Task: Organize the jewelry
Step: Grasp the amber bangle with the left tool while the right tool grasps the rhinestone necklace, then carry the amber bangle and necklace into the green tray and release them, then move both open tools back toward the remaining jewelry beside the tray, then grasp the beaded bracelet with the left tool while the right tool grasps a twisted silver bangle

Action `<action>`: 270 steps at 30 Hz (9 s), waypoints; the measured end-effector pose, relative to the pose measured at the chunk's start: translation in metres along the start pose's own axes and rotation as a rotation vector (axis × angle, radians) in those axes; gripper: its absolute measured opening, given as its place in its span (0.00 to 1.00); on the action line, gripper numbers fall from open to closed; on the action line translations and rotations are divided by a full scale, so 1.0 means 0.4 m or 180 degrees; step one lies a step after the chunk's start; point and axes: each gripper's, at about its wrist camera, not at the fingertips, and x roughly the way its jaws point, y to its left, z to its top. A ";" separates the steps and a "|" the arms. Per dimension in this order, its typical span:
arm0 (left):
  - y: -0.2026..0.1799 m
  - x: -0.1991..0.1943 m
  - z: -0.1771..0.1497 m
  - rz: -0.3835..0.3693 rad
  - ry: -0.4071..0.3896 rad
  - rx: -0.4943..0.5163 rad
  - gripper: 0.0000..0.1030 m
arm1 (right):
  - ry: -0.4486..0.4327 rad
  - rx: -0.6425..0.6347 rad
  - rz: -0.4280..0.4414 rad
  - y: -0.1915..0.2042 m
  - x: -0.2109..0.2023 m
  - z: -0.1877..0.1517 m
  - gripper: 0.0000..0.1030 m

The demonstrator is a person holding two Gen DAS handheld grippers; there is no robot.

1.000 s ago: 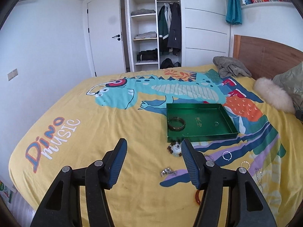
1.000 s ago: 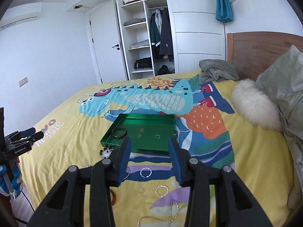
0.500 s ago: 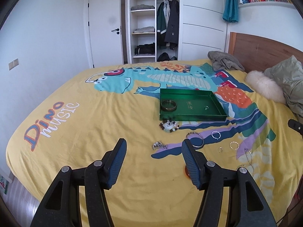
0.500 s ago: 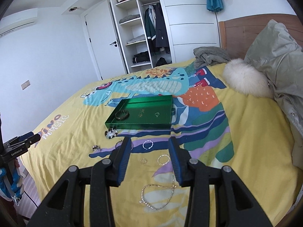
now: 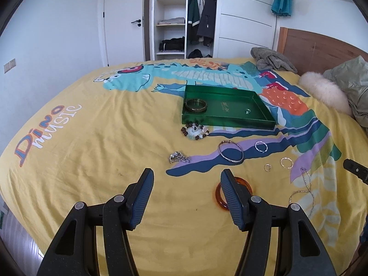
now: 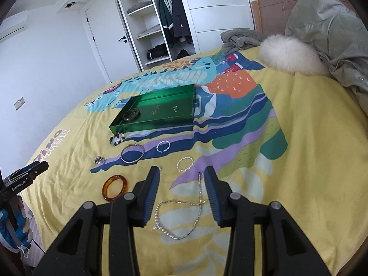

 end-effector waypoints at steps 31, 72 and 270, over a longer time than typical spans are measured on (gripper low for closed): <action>-0.158 0.393 -0.114 -0.0202 0.0982 0.0472 0.33 | 0.0991 0.0232 -0.0137 -0.068 0.348 -0.122 0.35; -0.123 0.034 -0.101 -0.0219 0.0317 0.0413 0.10 | 0.0279 -0.0164 0.0073 0.075 -0.030 -0.155 0.04; -0.081 0.665 0.183 -0.0531 0.0840 0.1171 0.12 | 0.0933 -0.0629 0.0357 0.060 0.664 0.121 0.05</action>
